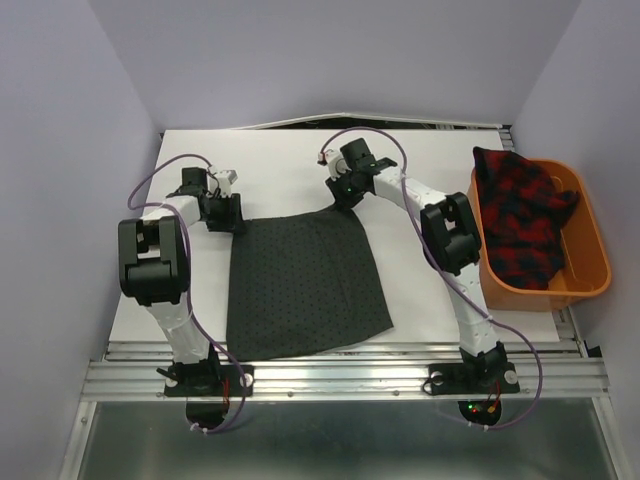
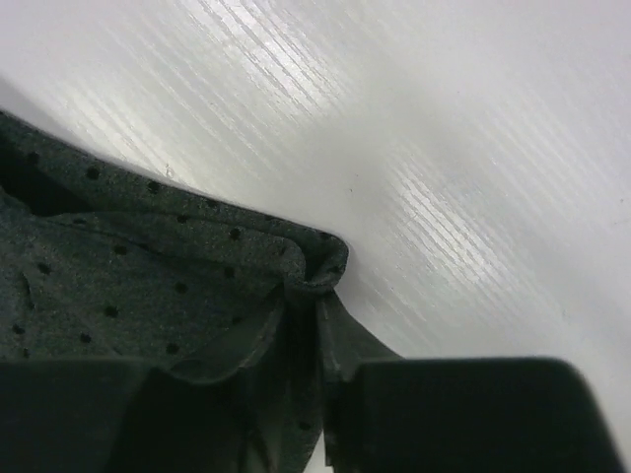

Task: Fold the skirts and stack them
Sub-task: Flatten the skirt out

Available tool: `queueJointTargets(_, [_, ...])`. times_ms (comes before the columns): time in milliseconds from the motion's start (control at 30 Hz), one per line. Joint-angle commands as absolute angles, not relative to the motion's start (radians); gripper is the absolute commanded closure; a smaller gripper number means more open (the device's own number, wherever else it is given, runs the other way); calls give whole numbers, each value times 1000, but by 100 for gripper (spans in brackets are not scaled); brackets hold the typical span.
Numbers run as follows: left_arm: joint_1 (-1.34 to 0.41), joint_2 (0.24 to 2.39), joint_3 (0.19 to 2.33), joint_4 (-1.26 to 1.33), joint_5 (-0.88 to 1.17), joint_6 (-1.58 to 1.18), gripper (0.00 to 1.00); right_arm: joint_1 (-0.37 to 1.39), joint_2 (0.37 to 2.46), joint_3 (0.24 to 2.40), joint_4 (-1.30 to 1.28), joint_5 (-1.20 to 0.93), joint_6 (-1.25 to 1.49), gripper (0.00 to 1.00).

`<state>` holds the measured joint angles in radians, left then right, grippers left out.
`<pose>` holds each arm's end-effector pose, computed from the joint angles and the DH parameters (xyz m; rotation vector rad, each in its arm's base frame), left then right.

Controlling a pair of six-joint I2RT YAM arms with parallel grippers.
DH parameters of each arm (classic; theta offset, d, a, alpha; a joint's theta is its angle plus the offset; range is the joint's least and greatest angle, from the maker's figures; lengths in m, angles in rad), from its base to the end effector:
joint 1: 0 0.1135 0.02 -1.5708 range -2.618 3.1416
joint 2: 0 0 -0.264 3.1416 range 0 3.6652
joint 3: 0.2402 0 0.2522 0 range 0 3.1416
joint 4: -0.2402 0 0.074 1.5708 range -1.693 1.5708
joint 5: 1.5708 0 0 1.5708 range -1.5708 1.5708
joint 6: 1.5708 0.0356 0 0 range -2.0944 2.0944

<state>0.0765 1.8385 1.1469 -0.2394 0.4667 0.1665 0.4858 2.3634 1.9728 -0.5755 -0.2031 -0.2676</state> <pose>0.3800 0.0131 0.1732 0.2986 2.4042 -0.4728 0.4558 0.2488 0.1715 -1.0100 2.3335 0.3437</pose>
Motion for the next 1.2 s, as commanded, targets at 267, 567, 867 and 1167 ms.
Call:
queueJointTargets(267, [92,1850,1148,-160,361,123,100,424,2290,1950,-552,-162,-203,99])
queueJointTargets(567, [121,1842,1172,-173,422,166,100,253,2319,1939,-519,-557,77,98])
queueJointTargets(867, [115,1861,1203,-175,454,160,72,244,2303,1982,-515,-383,15,29])
queueJointTargets(1167, [115,1868,1216,-173,456,132,53,279,2303,1942,-607,-581,46,35])
